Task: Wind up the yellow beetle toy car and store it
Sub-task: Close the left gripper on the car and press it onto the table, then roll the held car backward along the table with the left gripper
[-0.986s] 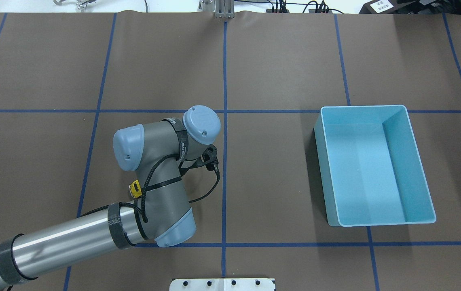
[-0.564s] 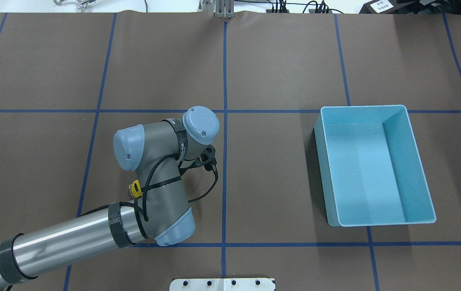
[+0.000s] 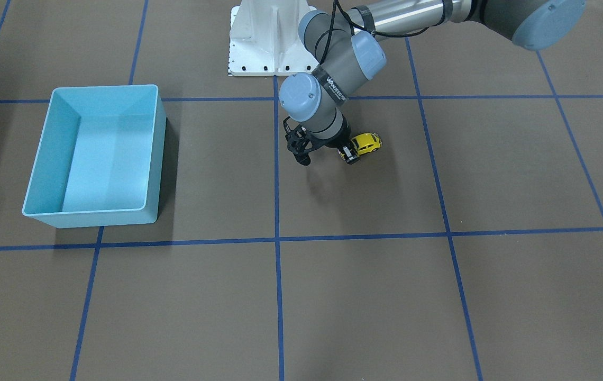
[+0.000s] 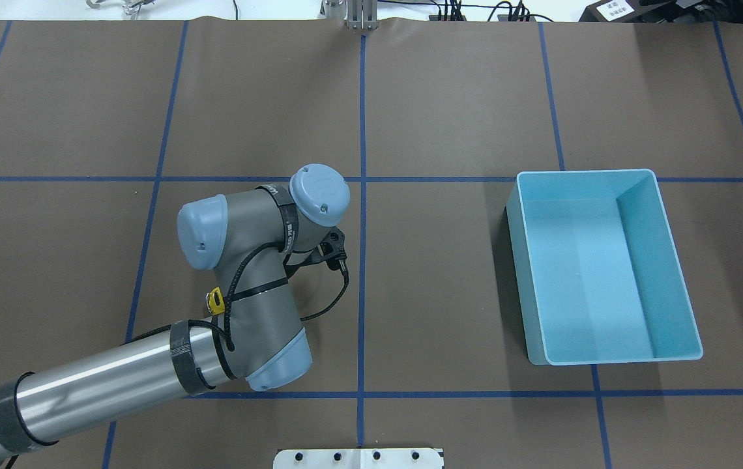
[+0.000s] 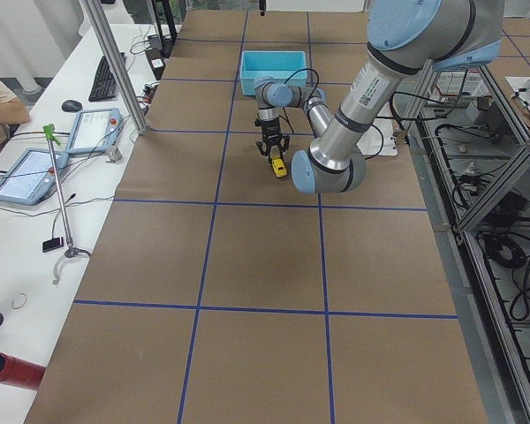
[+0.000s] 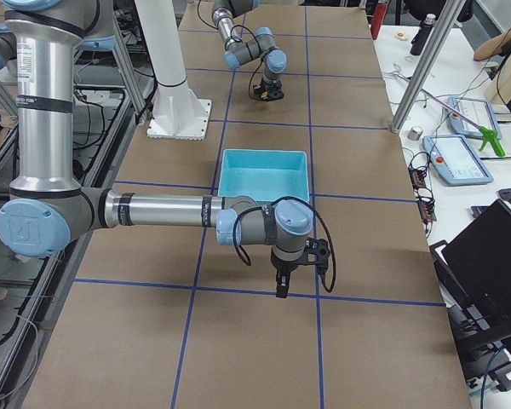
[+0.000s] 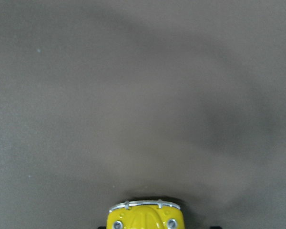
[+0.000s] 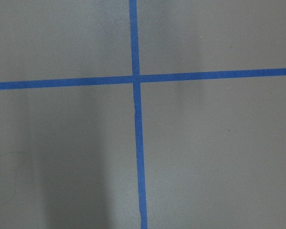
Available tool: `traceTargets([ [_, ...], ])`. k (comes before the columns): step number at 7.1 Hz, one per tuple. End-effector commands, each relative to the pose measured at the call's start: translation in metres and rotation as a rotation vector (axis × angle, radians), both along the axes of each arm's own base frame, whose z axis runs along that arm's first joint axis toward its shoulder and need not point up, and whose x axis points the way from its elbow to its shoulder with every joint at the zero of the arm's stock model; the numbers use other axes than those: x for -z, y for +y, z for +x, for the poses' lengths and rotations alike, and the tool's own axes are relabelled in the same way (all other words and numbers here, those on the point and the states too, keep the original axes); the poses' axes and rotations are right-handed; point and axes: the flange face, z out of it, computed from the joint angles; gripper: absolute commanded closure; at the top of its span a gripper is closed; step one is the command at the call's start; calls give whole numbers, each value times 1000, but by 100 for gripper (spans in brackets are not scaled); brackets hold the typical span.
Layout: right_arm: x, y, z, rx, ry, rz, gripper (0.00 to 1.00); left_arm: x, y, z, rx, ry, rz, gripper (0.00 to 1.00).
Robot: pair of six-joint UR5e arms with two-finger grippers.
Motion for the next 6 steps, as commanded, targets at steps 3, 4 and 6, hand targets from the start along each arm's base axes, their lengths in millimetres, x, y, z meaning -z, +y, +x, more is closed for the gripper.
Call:
traceTargets([
  [3,0,0,0,-1,2,-1,0,11,-25,-79,-85,102,123,94],
  [4,0,0,0,-1,2,-1,0,-2,-40,-100,-198,108,177,94],
  [6,-1,0,0,0,2,0,0,-47,-67,-132,-236,124,227,94],
])
